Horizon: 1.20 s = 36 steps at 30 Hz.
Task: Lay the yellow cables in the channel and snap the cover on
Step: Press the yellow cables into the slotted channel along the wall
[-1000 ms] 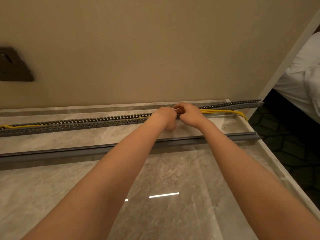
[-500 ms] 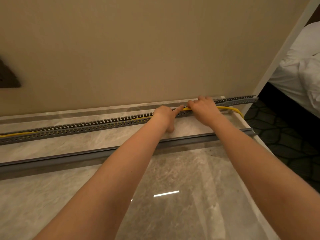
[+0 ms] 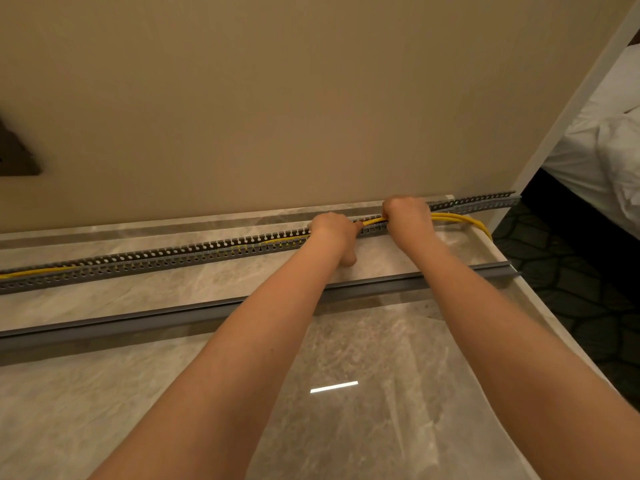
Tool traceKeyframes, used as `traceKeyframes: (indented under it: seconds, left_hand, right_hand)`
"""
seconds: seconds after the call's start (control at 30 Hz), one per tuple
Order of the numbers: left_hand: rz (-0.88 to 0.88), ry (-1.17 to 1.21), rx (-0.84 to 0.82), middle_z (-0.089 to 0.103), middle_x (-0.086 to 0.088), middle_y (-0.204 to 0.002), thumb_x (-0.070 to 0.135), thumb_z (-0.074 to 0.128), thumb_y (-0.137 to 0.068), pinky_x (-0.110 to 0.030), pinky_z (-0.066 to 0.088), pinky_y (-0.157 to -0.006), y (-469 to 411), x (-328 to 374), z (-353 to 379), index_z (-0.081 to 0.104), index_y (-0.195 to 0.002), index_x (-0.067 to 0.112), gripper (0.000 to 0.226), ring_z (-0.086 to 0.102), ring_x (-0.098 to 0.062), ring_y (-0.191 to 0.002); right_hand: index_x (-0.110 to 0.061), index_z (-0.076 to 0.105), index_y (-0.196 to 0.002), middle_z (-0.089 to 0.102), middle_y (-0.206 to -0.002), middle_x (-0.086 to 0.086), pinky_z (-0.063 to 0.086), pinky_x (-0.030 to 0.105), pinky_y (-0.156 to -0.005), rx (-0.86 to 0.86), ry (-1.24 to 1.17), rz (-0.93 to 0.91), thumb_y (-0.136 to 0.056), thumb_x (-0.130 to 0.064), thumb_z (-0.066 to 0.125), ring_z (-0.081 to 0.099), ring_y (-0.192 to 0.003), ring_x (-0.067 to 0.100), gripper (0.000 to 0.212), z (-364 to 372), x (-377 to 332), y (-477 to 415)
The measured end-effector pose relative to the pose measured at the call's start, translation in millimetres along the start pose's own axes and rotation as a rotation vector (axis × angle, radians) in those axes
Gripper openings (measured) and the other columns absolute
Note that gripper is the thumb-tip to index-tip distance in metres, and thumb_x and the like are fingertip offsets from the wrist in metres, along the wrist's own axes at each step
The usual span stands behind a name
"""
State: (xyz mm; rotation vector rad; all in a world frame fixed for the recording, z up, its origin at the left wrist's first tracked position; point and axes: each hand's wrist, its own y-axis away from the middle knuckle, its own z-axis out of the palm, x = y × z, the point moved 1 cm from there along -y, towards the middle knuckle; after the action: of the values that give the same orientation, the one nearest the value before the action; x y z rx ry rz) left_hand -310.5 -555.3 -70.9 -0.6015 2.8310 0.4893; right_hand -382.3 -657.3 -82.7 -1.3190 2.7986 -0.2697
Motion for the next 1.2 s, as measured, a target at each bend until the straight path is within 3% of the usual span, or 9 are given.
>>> traceKeyframes:
  seconds: [0.07,0.17,0.27,0.4,0.57,0.7,0.8,0.9,1.2]
  left_hand:
    - [-0.020,-0.012,-0.018,0.050,-0.008,-0.137,0.029,0.049,-0.090,-0.044,0.045,-0.099,-1.9,1.7,-1.7,0.022,-0.150,0.026,0.066,0.051,-0.028,-0.124]
    - [-0.050,-0.012,-0.060,0.048,-0.008,-0.139,0.026,0.049,-0.090,-0.050,0.040,-0.105,-5.4,5.7,-4.1,0.032,-0.146,0.022,0.058,0.049,-0.028,-0.127]
    - [-0.065,0.102,-0.056,0.042,-0.012,-0.139,0.020,0.044,-0.093,-0.049,0.039,-0.106,-8.5,15.2,-8.2,0.042,-0.138,0.011,0.046,0.046,-0.031,-0.127]
    - [-0.014,0.365,0.033,0.038,-0.015,-0.138,0.015,0.041,-0.095,-0.042,0.041,-0.102,-13.0,38.5,-8.8,0.040,-0.139,0.008,0.044,0.046,-0.033,-0.126]
    - [-0.038,0.350,0.190,0.050,-0.015,-0.132,0.010,0.046,-0.094,-0.036,0.047,-0.096,-17.0,43.2,-12.6,0.051,-0.129,0.003,0.036,0.053,-0.030,-0.121]
    - [-0.032,0.241,0.215,0.059,-0.012,-0.127,0.003,0.043,-0.095,-0.035,0.048,-0.093,-18.1,39.9,-19.8,0.056,-0.124,0.005,0.032,0.057,-0.029,-0.118]
    - [-0.001,0.172,0.243,0.062,-0.012,-0.123,-0.004,0.043,-0.094,-0.035,0.049,-0.088,-18.3,39.1,-16.6,0.059,-0.120,0.003,0.031,0.059,-0.030,-0.114]
    - [0.043,0.150,0.248,0.061,-0.013,-0.121,-0.007,0.045,-0.093,-0.036,0.049,-0.088,-16.0,33.1,-17.8,0.058,-0.119,0.002,0.031,0.059,-0.030,-0.113]
    - [0.048,0.160,0.257,0.061,-0.013,-0.120,-0.002,0.049,-0.092,-0.034,0.050,-0.086,-4.5,37.6,-20.8,0.060,-0.117,0.003,0.028,0.060,-0.030,-0.112]
  right_hand:
    - [0.005,0.063,-0.108,0.057,-0.118,0.020,0.047,0.039,-0.085,0.014,-0.017,0.006,-0.087,0.006,0.045,0.055,-0.110,0.034,0.028,8.3,-6.6,9.2]
    - [0.004,0.062,-0.106,0.053,-0.120,0.018,0.047,0.037,-0.079,-0.001,-0.078,0.041,-0.086,0.002,0.048,0.055,-0.108,0.035,0.025,12.9,-6.7,13.5]
    - [0.002,0.066,-0.102,0.059,-0.113,0.018,0.044,0.033,-0.073,-0.038,-0.120,0.061,-0.084,-0.004,0.052,0.059,-0.101,0.036,0.024,11.1,-1.9,7.0]
    - [-0.002,0.072,-0.090,0.067,-0.097,0.020,0.037,0.030,-0.066,-0.004,-0.297,0.068,-0.082,-0.008,0.054,0.062,-0.093,0.037,0.020,12.8,6.7,6.1]
    - [-0.002,0.071,-0.101,0.070,-0.106,0.018,0.046,0.029,-0.090,0.076,-0.655,0.088,-0.070,0.015,0.051,0.063,-0.104,0.030,0.041,10.3,27.5,13.6]
    - [-0.002,0.061,-0.113,0.055,-0.118,0.018,0.043,0.034,-0.089,0.088,-0.396,0.018,-0.074,0.014,0.051,0.053,-0.109,0.033,0.044,18.8,43.1,18.8]
    - [-0.006,0.055,-0.119,0.054,-0.122,0.016,0.042,0.040,-0.090,0.124,-0.162,0.076,-0.080,0.009,0.052,0.051,-0.111,0.034,0.041,19.2,66.6,25.3]
    - [-0.005,0.050,-0.126,0.053,-0.128,0.018,0.040,0.042,-0.091,0.046,-0.018,-0.026,-0.083,0.009,0.049,0.049,-0.115,0.036,0.045,14.9,75.6,26.2]
    - [-0.005,0.048,-0.123,0.056,-0.120,0.017,0.041,0.041,-0.084,0.020,0.093,-0.076,-0.089,0.004,0.044,0.053,-0.109,0.035,0.035,6.6,72.9,43.8]
